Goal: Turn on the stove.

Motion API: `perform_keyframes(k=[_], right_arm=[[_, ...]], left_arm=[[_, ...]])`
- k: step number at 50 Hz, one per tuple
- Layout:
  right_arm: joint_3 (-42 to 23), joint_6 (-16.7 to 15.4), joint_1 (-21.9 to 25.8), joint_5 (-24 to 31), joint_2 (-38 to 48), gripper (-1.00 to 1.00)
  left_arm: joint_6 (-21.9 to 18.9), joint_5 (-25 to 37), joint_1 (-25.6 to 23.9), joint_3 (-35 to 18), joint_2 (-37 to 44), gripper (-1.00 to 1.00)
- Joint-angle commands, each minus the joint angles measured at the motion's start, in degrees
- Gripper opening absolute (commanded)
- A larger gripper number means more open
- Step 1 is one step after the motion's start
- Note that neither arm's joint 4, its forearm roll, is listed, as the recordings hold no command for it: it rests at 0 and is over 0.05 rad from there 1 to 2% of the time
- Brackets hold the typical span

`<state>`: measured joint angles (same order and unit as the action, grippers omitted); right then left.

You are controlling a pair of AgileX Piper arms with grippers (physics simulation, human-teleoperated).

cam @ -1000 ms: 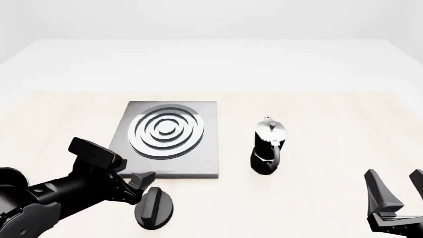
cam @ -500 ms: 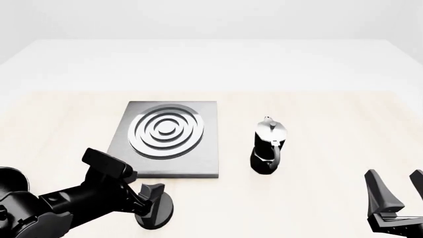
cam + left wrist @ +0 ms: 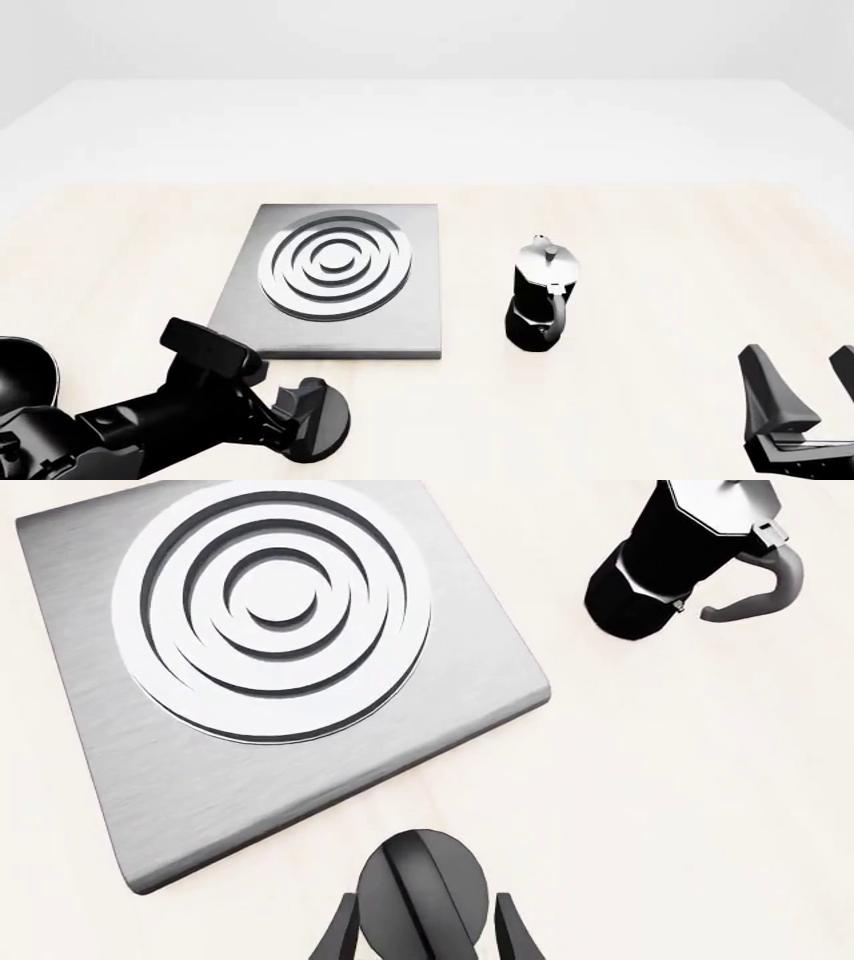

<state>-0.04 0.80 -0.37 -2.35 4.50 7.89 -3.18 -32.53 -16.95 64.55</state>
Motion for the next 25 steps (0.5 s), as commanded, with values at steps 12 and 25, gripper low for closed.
perform_keyframes(k=[12, 25], right_arm=[[0.0, 0.4, -0.1, 0.4, -0.7, 1.0], [0.0, 0.6, -0.1, 0.4, -0.7, 1.0]], left_arm=[[1.2, -4.1, -0.5, 1.2, 4.0, 1.0], [0.9, -6.5, -0.1, 1.2, 6.5, 1.0]])
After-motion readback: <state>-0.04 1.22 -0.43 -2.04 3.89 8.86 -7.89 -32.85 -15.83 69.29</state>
